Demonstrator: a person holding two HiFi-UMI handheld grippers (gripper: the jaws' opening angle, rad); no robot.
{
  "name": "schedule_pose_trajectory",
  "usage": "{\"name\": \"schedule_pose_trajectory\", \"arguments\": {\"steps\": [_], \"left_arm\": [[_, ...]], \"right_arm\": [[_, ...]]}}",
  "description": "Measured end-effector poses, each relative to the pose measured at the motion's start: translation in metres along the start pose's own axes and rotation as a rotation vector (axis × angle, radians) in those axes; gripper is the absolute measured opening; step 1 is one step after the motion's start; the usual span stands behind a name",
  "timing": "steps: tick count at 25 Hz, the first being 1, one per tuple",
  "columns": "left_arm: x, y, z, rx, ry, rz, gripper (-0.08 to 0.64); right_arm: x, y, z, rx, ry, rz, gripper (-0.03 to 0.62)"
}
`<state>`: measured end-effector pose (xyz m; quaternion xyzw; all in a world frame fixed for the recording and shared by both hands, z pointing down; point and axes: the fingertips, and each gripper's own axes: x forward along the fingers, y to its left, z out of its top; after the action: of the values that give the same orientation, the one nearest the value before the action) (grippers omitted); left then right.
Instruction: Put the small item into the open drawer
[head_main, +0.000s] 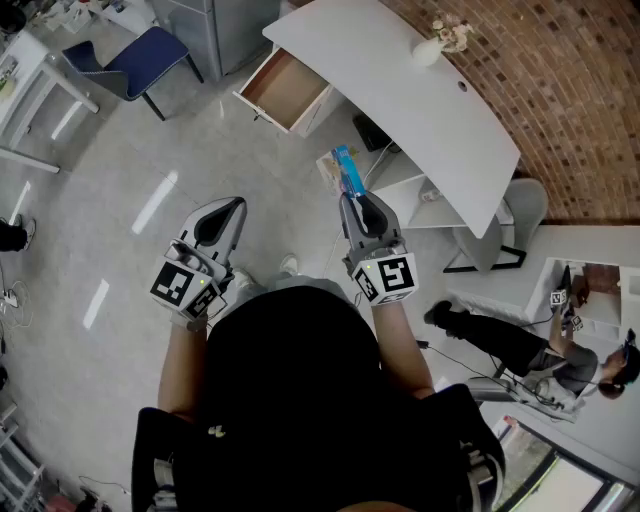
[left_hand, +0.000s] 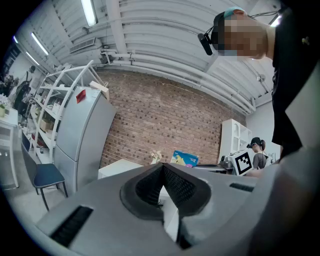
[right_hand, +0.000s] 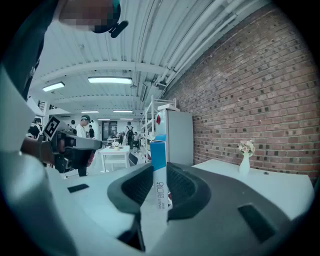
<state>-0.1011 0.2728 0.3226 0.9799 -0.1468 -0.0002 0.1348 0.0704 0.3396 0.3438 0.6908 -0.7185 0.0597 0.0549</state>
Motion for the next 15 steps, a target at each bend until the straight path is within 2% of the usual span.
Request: {"name": "schedule_pose_trajectory", "arguments": {"steps": [15], "left_arm": [[0.049, -0.003, -0.002, 0.05, 0.013, 0.103, 0.002]], "right_arm": [[0.0, -0.055, -0.004, 0.033, -0.027, 0.037, 0.091]]}}
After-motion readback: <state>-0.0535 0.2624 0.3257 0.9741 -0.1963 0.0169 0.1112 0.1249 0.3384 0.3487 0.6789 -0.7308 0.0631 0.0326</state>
